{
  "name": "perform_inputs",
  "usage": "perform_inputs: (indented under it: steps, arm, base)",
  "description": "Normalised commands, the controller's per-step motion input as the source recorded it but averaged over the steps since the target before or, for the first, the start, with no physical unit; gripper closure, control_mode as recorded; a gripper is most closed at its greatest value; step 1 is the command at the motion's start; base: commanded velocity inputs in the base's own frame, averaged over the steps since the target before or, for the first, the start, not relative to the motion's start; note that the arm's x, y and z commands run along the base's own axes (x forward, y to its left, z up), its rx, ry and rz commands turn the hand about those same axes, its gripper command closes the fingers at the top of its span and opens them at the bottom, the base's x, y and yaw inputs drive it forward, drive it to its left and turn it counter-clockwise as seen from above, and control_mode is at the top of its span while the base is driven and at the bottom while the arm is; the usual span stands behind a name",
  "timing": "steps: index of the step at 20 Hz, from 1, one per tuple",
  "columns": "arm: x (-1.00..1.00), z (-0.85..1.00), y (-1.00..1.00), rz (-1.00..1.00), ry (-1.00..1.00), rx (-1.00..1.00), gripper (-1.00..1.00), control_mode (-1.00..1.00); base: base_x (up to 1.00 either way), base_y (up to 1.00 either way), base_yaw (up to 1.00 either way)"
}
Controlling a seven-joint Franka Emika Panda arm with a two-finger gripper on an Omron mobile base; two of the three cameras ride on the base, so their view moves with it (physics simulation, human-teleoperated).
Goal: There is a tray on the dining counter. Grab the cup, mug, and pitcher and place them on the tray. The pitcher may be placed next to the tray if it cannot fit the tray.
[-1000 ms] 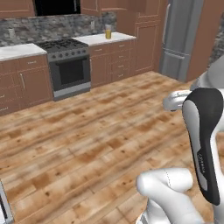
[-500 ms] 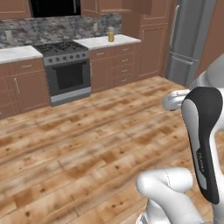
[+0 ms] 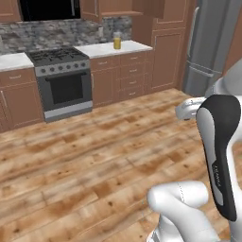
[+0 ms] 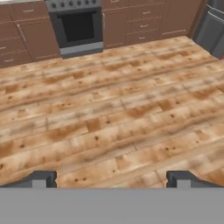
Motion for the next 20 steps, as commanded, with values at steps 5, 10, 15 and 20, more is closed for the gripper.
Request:
perform_inputs:
  steps: [5,10,15,20]
  arm:
    - [0.0,0.0,0.0,0.0,0.0,0.0,-1.0,1.0]
    - [0.0,0.0,0.0,0.0,0.0,0.0,-1.0,1.0]
    - [0.0,0.0,0.0,0.0,0.0,0.0,-1.0,1.0]
    - [0.0,0.0,0.0,0.0,0.0,0.0,-1.0,1.0]
  base:
    - [0.94,-0.76,0.15]
    - [0.99,-0.75,0.15]
    - [1.0,-0.76,0.17]
    - [1.0,-0.7,0.17]
